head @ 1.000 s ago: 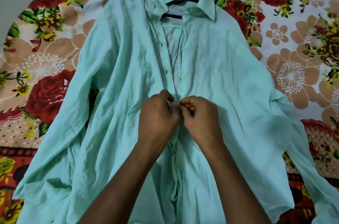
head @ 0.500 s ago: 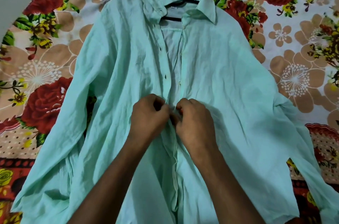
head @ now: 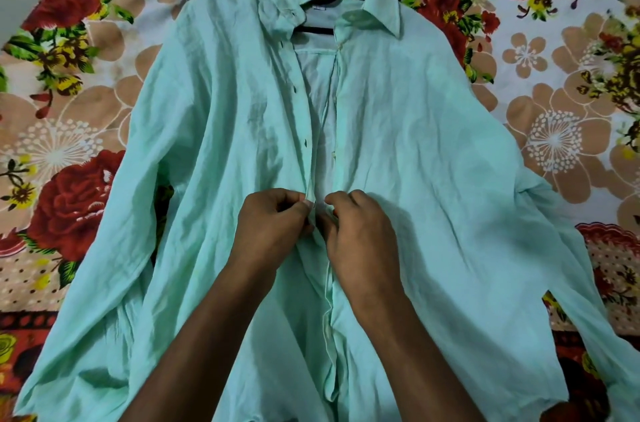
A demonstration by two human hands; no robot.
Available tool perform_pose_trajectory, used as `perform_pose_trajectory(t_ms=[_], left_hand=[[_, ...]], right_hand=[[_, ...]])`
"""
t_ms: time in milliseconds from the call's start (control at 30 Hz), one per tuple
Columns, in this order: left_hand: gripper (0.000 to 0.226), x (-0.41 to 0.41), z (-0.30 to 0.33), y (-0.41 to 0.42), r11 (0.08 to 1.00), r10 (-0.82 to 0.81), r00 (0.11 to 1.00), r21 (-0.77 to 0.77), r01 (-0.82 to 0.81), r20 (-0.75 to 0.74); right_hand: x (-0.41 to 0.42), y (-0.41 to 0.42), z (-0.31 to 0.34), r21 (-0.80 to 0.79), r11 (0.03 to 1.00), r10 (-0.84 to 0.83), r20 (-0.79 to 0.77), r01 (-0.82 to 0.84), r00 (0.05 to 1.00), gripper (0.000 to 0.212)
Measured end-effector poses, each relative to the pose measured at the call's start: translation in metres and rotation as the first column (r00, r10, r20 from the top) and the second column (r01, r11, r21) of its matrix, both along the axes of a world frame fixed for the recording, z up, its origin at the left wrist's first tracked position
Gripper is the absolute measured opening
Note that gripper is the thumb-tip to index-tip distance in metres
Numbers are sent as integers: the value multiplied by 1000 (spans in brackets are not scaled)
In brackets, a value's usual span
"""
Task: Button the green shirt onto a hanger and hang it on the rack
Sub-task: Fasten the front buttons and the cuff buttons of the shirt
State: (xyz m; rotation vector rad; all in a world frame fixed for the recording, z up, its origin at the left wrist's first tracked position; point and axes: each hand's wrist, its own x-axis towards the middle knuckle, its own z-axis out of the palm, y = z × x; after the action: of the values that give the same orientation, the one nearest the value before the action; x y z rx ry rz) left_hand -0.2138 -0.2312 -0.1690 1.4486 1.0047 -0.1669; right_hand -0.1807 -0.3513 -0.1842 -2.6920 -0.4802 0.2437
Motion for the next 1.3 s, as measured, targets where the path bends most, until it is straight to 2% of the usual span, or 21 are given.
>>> perform_pose_trajectory(t_ms=[67, 167, 267, 333, 633, 833, 1033, 1167, 1233, 1300], left_hand=[[16, 1, 0, 0, 998, 18, 1000, -56, -18, -5], [15, 3, 0, -2, 995, 15, 1000, -100, -16, -9], [13, 3, 1, -2, 989, 40, 999, -141, -39, 4], [12, 0, 0, -2, 987, 44, 999, -155, -42, 11], [17, -5, 6, 2, 973, 28, 998, -232, -13, 64], [9, 0, 6, 9, 984, -20, 998, -176, 30, 59], [8, -2, 3, 7, 981, -20, 998, -194, 30, 57], [7, -4, 1, 2, 972, 53, 998, -228, -46, 24], [8, -5, 2, 0, 971, 36, 999, -237, -32, 13], [11, -1, 2, -1, 993, -61, 998, -99, 63, 23]], right_hand=[[1, 0, 2, 15, 999, -34, 24, 33, 999, 4], [2, -4, 6, 183, 975, -135, 21, 129, 991, 5], [0, -3, 12, 421, 850, -278, -151, 316, 949, 4], [-2, -1, 14, 467, 774, -317, -301, 429, 900, 4], [-1, -7, 13, 454, 730, -308, -448, 511, 839, 8], [1, -9, 20, 485, 747, -193, -498, 456, 846, 16], [2, -9, 18, 460, 814, -173, -392, 355, 904, 14], [-1, -6, 15, 423, 821, -261, -321, 384, 911, 10], [-3, -5, 12, 388, 826, -308, -298, 409, 904, 6], [1, -4, 12, 287, 875, -332, -232, 390, 915, 11]])
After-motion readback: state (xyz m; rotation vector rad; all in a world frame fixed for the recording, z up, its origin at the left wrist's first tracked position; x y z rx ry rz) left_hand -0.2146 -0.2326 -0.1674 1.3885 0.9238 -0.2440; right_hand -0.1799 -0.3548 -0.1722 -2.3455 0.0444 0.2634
